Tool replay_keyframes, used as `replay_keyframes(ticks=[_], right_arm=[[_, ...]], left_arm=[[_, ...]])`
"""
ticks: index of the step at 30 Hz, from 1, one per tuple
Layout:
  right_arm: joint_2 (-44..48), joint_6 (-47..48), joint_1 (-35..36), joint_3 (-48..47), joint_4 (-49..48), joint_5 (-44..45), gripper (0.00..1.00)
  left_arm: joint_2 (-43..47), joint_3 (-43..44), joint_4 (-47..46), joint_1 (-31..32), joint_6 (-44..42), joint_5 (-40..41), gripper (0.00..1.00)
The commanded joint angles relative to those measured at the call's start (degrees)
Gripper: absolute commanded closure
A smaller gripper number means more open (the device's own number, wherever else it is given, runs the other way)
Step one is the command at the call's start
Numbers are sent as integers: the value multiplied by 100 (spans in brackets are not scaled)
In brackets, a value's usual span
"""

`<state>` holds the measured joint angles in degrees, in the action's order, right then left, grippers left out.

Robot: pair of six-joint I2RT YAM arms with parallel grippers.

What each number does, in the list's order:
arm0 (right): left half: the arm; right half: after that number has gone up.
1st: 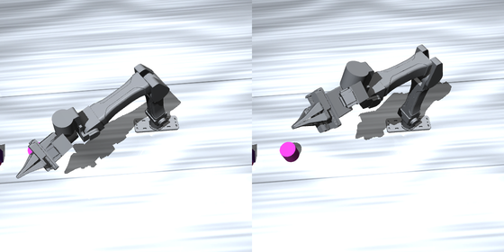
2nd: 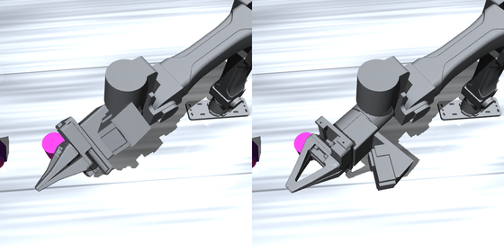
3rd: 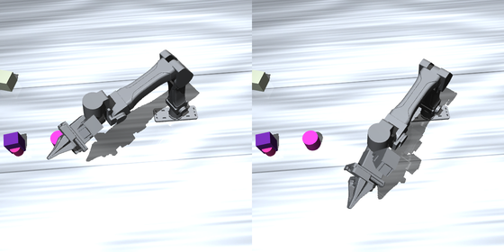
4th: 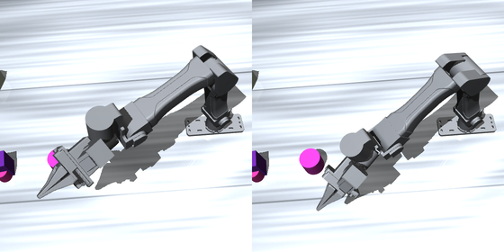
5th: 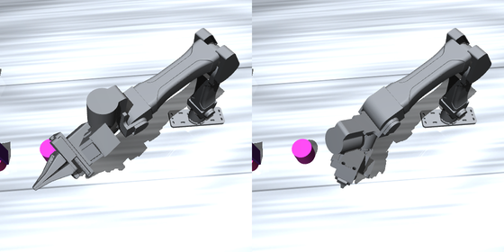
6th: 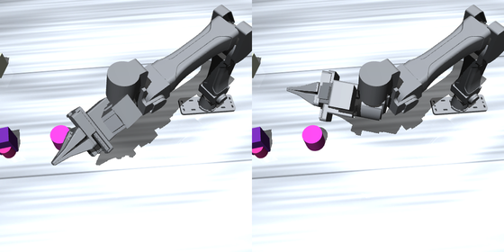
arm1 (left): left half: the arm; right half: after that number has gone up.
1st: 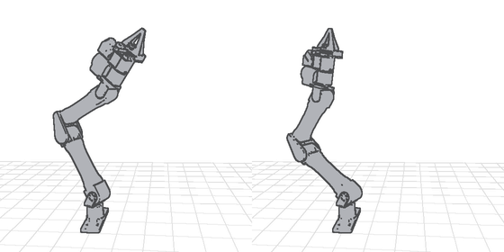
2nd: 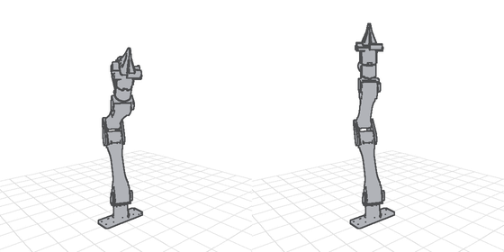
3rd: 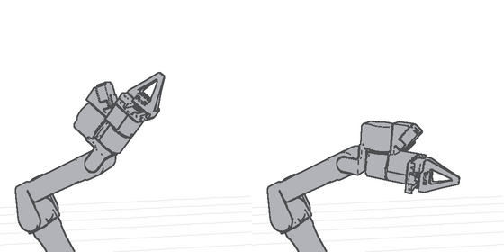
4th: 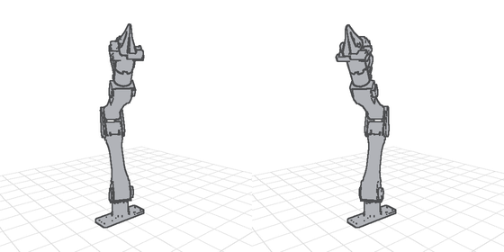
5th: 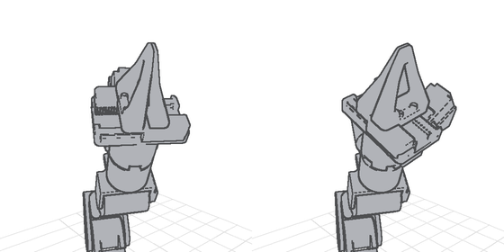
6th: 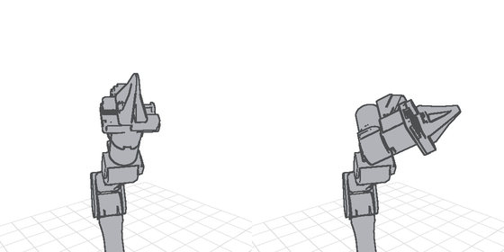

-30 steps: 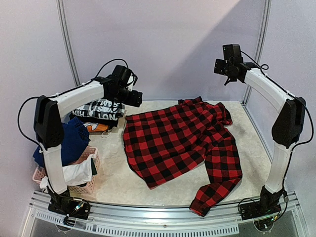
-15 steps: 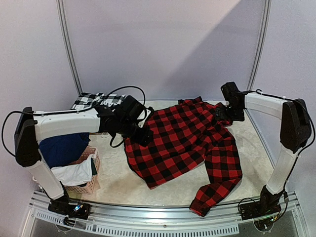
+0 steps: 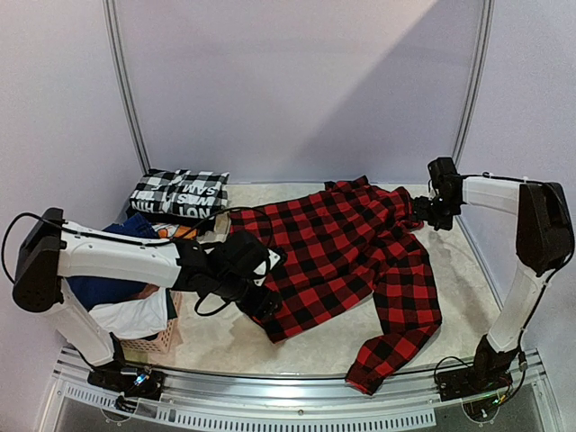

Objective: Fold and stack the mixed laundry pile
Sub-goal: Move the flattened shirt to the center of the board.

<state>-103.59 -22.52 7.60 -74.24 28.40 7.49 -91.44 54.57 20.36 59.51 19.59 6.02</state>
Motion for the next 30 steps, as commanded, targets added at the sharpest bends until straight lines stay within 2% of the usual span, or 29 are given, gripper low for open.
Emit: replay_keyframes(ticks=[1,6,12,14,20,27,30], right_arm=[[-485,46,-165,-224,-29,-416,27],[-765,54,-171,-371,-4,-648,33],[-1145,81,-171,-497,-1,-933,35],[-1277,91,-173,-601,53,-950,39],[-1377,90,-170,-570,93,-924,60],[-1046,44,-171,-48,-74,-796,95],[-1022,-27,-171,150,-133,-801,100]], left_arm=[[-43,-258,-341,210,225,-111,22],[-145,-394,-473,309,279,-68,22],[-289,-600,-738,373,340,-148,21],[-271,-665,-798,386,335,-165,21],[-348,-801,-1005,386,355,-297,21],[-330,-946,-1249,626,255,-558,21],[-304,-906,-1106,843,151,-508,21]])
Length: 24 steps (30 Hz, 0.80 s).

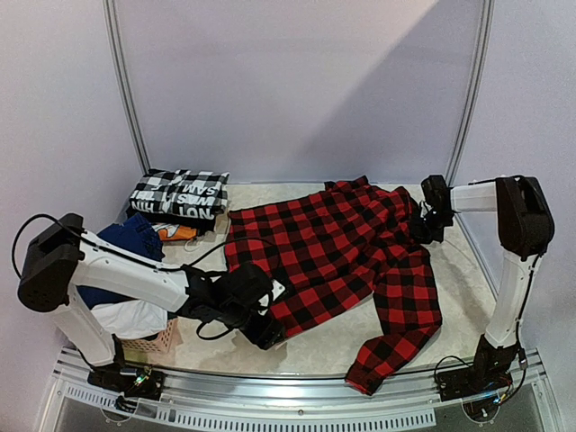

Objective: Fold and stack the mixed laundry pile
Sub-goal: Move the flattened shirt to the center of the board.

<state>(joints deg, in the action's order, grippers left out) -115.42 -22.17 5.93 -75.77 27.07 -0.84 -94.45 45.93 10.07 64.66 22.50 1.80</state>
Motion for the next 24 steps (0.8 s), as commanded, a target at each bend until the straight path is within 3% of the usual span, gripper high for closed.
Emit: replay_keyframes(ticks=[1,5,10,13,17,21,24], right_arm=[[181,-88,-5,387,-31,22,100],[537,-174,-3,892,-74,46,100],[1450,-391,3,1551,274,682,100],[1898,-560,4,2071,533,1000,100],[2760,-826,12,2732,714,1140,100],[3587,-1076,17,3203,935,1266,100],[4179,-1409,95,3472,862,1070,100]], left_arm=[[-9,-41,-34,368,-163,-41,21],[-91,-44,110,510,-183,112,22],[-86,-59,348,685,-132,622,25],[5,-177,317,738,-145,702,43],[41,-283,324,757,-88,841,54],[100,-383,435,767,129,1239,81],[320,-495,751,767,465,1864,94]])
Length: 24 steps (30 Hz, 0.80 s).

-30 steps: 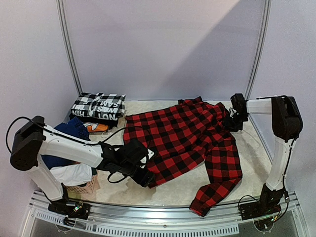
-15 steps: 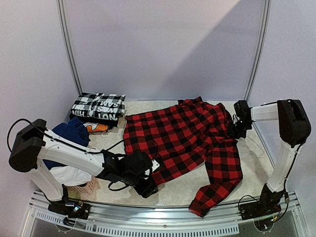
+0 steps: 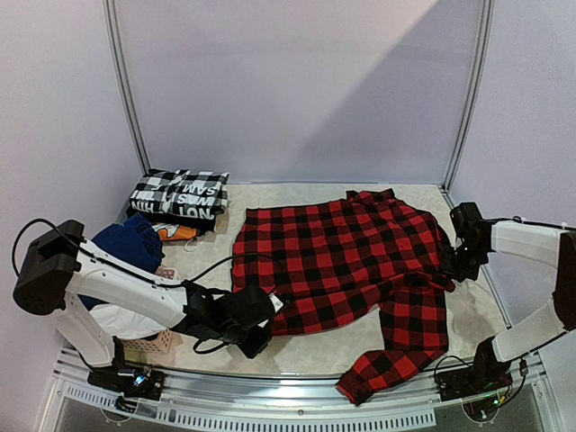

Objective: Fold and stack the mixed laundry pile
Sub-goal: Move the flattened shirt to the center of the board, then pick up the flattened shirt from the center of the board.

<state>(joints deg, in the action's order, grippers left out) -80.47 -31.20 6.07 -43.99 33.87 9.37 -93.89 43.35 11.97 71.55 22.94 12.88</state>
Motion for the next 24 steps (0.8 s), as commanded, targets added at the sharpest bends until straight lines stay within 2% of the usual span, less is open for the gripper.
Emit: replay_keyframes(ticks=[1,3,7,8,10,13,17,20,24], right_arm=[[814,-573,106,394,123,22,100],[1063,-726,122,551,76,98,96],[1403,-792,118,708,-56,-128,53],[1435,-765,123,703,-47,-264,45],[1520,-731,139,682,12,-514,38],[1866,-806,311,725,109,-702,33],[2362,-915,715,769,371,-699,30],[2611,-968,881,834,468,-599,30],[2873,-1010,934,960,350,-642,29]], left_arm=[[393,-299,665,74,540,974,97],[718,-468,831,63,731,1318,100],[1361,-765,830,52,860,1426,100],[1451,-785,817,52,868,1412,99],[1532,-763,864,51,892,1418,87],[1554,-711,765,75,831,1331,59],[1669,-573,458,327,513,1071,37],[1576,-217,427,600,232,985,31],[1156,406,444,998,-121,738,29]])
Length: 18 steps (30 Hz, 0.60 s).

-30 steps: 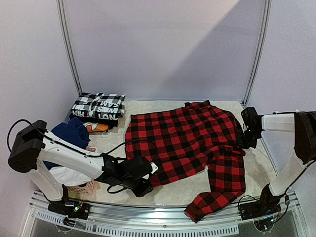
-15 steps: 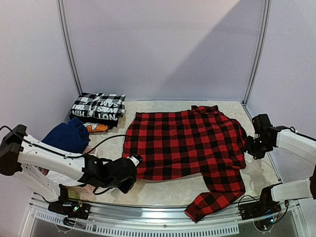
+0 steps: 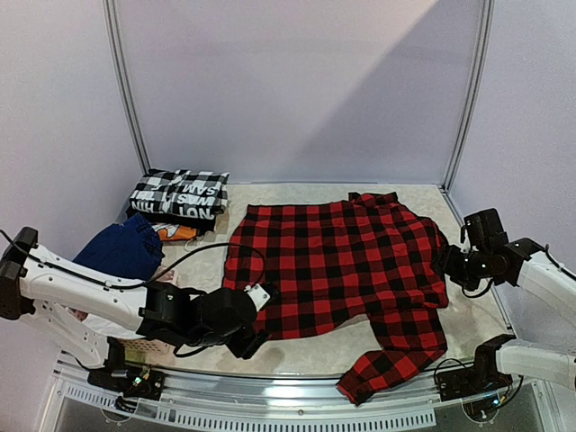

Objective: Fold and stack the mixed laundry pile
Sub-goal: Pick up the flattened shirt from the center of the board.

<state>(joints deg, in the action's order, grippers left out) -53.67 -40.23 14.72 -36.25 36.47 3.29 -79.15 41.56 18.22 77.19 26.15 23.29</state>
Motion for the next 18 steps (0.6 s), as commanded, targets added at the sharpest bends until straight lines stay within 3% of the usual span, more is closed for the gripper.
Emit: replay_keyframes(ticks=[1,8,11,15,16,18], right_arm=[[266,-100,86,202,59,-49,29],[467,-1,134,186,-21,-190,28],[488,48,174,159,-28,-247,27],[659,57,217,187,-94,-263,12],[720,44,231,186,-90,-249,4],[829,21,238,173,-47,-189,1]], left_arm=[[-447,749,-202,555,-517,-460,29],[-1576,1757,-588,1042,-896,-1662,22],[-2078,2170,-552,1203,-1078,-1827,21],[-2662,2713,-421,1441,-1395,-2063,21],[-2813,2868,-353,1497,-1468,-2073,22],[-3091,3198,-191,1634,-1620,-2038,25]])
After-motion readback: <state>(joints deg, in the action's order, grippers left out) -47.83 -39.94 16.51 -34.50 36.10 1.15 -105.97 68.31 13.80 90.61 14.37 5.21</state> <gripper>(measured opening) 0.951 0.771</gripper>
